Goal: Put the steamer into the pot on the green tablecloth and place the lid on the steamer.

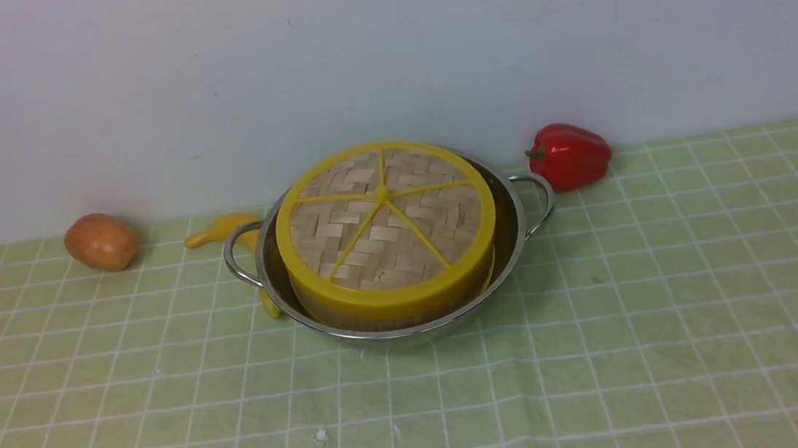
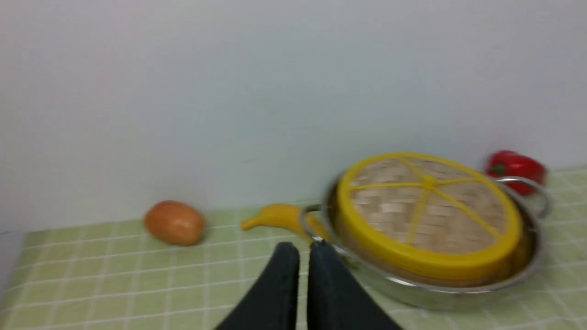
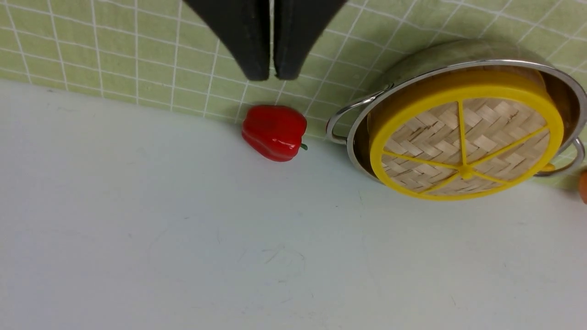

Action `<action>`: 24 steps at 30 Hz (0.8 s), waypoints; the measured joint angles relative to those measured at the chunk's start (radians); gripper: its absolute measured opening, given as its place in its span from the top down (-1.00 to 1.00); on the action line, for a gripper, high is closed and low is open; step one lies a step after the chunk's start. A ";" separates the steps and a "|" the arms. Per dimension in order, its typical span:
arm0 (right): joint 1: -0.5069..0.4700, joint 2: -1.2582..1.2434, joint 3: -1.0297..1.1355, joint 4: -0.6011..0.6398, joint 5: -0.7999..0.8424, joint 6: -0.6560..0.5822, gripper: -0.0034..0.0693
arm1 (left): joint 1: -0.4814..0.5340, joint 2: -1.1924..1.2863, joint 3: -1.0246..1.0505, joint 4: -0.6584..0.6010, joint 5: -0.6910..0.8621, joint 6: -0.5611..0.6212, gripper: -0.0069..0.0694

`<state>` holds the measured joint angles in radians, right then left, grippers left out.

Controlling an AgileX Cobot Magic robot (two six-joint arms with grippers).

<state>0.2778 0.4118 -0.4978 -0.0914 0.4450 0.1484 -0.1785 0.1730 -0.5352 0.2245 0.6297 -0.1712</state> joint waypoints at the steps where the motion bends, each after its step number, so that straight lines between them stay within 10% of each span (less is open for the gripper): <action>1: 0.000 0.000 0.000 0.000 0.000 0.000 0.78 | 0.040 -0.025 0.044 0.010 -0.020 0.000 0.73; 11: 0.000 0.000 0.000 0.001 -0.001 0.000 0.70 | 0.167 -0.171 0.504 0.067 -0.333 0.001 0.70; 24: 0.000 0.000 0.000 0.001 -0.001 0.000 0.54 | 0.161 -0.173 0.542 0.069 -0.421 0.001 0.65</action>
<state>0.2778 0.4118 -0.4978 -0.0905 0.4438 0.1484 -0.0177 -0.0003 0.0070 0.2936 0.2088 -0.1703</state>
